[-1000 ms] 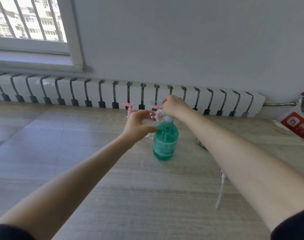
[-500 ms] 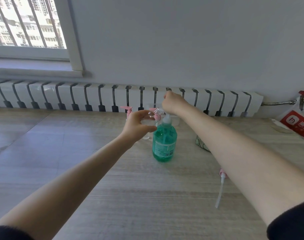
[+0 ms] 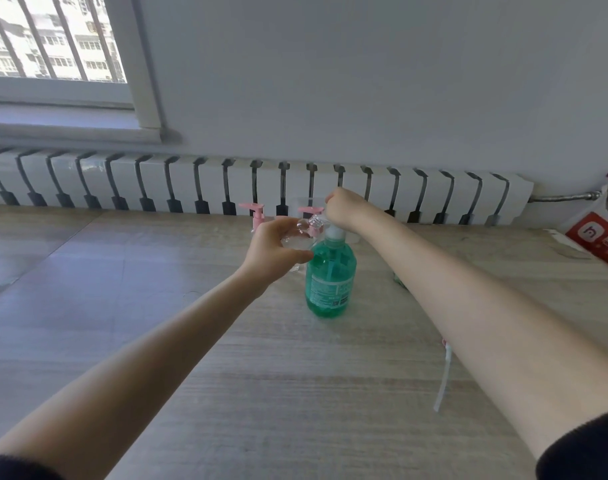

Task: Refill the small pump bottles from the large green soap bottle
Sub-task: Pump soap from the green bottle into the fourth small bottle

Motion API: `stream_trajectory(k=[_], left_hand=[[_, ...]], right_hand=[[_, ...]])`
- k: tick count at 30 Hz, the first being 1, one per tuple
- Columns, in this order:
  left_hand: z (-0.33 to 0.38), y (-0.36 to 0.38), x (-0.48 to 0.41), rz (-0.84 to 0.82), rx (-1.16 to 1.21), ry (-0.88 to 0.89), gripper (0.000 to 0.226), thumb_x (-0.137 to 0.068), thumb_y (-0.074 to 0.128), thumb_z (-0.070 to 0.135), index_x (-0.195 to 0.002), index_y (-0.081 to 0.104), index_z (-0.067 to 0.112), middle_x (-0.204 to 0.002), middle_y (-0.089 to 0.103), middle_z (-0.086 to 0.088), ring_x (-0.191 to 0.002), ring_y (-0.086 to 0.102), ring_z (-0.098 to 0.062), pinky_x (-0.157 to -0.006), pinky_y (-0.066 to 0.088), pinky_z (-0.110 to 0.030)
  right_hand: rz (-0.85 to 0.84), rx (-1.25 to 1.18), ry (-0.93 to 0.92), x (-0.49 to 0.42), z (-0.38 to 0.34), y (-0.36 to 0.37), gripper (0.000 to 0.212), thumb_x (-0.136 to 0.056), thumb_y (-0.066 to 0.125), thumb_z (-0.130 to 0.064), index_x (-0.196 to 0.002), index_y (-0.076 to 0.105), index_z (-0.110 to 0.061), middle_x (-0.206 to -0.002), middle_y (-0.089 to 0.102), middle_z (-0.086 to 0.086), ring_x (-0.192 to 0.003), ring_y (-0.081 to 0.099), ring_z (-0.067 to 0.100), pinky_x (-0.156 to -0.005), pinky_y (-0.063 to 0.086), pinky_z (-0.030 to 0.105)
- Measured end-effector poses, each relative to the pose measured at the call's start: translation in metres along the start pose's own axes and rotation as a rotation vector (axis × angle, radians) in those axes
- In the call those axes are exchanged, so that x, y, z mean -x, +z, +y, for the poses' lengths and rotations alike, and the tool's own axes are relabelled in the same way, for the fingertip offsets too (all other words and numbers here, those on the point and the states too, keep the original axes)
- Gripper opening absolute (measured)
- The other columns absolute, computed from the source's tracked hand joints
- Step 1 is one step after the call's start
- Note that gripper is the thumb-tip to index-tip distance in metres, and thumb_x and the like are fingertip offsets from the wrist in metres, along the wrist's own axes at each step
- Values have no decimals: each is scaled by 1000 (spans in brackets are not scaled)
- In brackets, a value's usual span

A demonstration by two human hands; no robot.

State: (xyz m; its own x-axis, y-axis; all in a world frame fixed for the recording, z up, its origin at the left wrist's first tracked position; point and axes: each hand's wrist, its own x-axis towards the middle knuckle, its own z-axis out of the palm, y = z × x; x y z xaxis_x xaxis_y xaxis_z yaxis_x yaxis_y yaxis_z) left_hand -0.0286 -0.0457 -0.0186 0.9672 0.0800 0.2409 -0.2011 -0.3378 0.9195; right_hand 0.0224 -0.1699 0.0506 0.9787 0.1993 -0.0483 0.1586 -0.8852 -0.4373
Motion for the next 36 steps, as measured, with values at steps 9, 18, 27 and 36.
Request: stream_trajectory(k=[9, 18, 27, 36], left_hand=[[0, -1, -2, -19, 1, 3, 54, -70, 76, -4, -119, 61, 9, -107, 65, 3, -99, 59, -4, -76, 45, -11], [8, -2, 0, -21, 12, 13, 51, -71, 76, -3, -118, 61, 11, -97, 64, 13, -92, 58, 6, -75, 46, -11], [14, -5, 1, -21, 7, 25, 44, -72, 75, -5, -107, 62, 19, -92, 63, 16, -85, 59, 9, -68, 46, -9], [6, -4, -3, -15, -43, 8, 53, -70, 76, -4, -119, 62, 7, -107, 66, 3, -97, 59, -2, -86, 43, -16]], right_hand=[[-27, 6, -1, -1, 1, -1, 31, -97, 37, -7, -117, 59, 4, -122, 59, 14, -112, 53, 26, -101, 43, 37], [45, -66, 40, 4, -4, -9, 25, -94, 36, -4, -89, 59, 3, -103, 55, 12, -91, 51, 25, -80, 43, 32], [88, -56, 41, -1, -5, -9, 20, -89, 38, -4, -70, 42, -7, -69, 41, 5, -66, 41, 19, -54, 33, 28], [33, -38, 56, -6, 0, -1, 23, -94, 45, -9, -110, 57, 1, -111, 58, 16, -98, 55, 26, -89, 49, 37]])
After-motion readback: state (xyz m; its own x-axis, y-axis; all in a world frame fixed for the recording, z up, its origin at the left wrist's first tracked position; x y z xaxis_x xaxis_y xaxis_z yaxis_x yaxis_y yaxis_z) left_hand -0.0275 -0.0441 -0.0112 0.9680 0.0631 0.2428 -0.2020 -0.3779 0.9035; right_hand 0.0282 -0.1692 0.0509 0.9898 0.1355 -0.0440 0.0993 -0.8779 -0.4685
